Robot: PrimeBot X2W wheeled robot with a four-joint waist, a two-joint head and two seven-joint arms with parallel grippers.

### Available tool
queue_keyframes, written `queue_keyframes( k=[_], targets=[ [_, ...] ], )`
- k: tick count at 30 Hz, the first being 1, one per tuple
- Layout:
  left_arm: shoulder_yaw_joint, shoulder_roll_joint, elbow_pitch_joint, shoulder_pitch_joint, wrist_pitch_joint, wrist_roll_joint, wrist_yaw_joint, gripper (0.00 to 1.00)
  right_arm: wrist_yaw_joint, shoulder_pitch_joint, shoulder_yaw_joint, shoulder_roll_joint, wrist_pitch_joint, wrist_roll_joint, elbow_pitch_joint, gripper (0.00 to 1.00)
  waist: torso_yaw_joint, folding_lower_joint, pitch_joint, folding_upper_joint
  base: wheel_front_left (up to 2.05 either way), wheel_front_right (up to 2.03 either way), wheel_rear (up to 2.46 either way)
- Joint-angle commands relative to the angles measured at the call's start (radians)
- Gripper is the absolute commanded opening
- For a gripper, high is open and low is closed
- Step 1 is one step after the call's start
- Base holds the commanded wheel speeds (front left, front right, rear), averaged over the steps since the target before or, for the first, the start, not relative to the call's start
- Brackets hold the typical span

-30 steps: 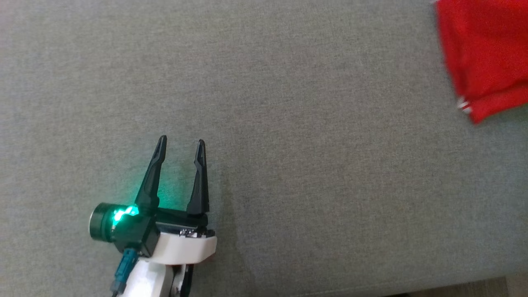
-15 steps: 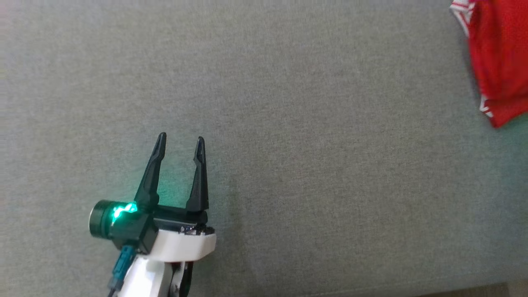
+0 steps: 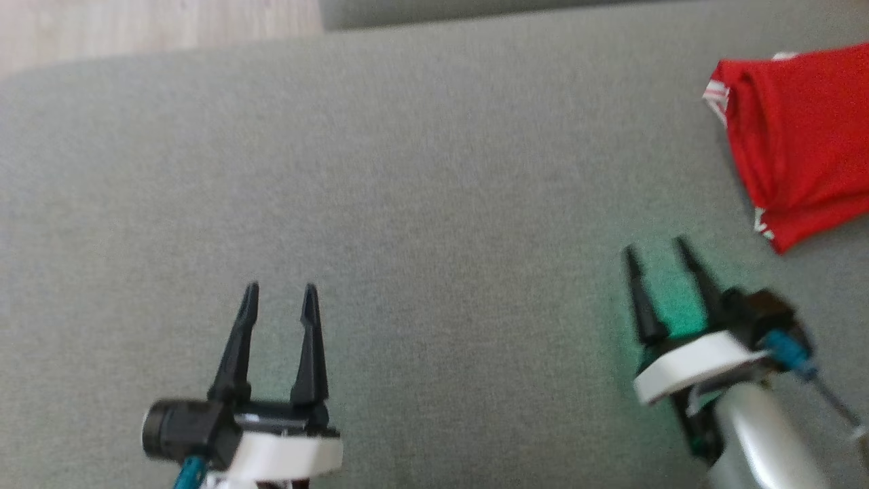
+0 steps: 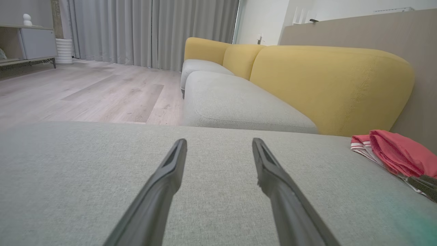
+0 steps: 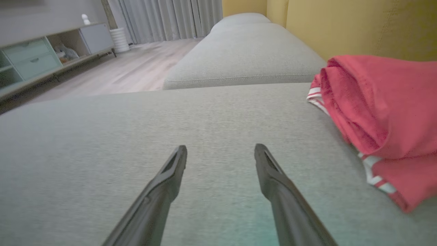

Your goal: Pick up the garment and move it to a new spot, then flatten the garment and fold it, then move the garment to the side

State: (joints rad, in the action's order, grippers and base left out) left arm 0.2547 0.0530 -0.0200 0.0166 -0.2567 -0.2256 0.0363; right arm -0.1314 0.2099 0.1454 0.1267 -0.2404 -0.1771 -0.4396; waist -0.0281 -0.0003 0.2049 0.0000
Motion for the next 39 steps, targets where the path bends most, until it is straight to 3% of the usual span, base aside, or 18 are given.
queue_keyframes(
  k=[1, 13, 39],
  targets=[
    [-0.037, -0.003, 0.029, 0.015, -0.005, -0.010, 0.004, 1.00, 0.001, -0.013, 0.051, -0.014, -0.019, -0.019, 0.026, 1.00, 0.012, 0.0003, -0.069, 0.0000, 0.00, 0.00, 0.00],
    [-0.088, -0.003, 0.096, 0.134, -0.005, -0.036, 0.016, 1.00, 0.001, -0.235, 0.022, -0.058, -0.021, 0.059, 0.302, 1.00, 0.035, 0.0003, -0.165, 0.0000, 0.00, 0.00, 0.00],
    [-0.107, -0.003, 0.052, 0.180, -0.005, 0.004, 0.027, 1.00, 0.001, -0.299, -0.001, -0.076, -0.021, 0.064, 0.343, 1.00, 0.012, 0.0003, -0.218, 0.0000, 0.00, 0.00, 0.00]
  ],
)
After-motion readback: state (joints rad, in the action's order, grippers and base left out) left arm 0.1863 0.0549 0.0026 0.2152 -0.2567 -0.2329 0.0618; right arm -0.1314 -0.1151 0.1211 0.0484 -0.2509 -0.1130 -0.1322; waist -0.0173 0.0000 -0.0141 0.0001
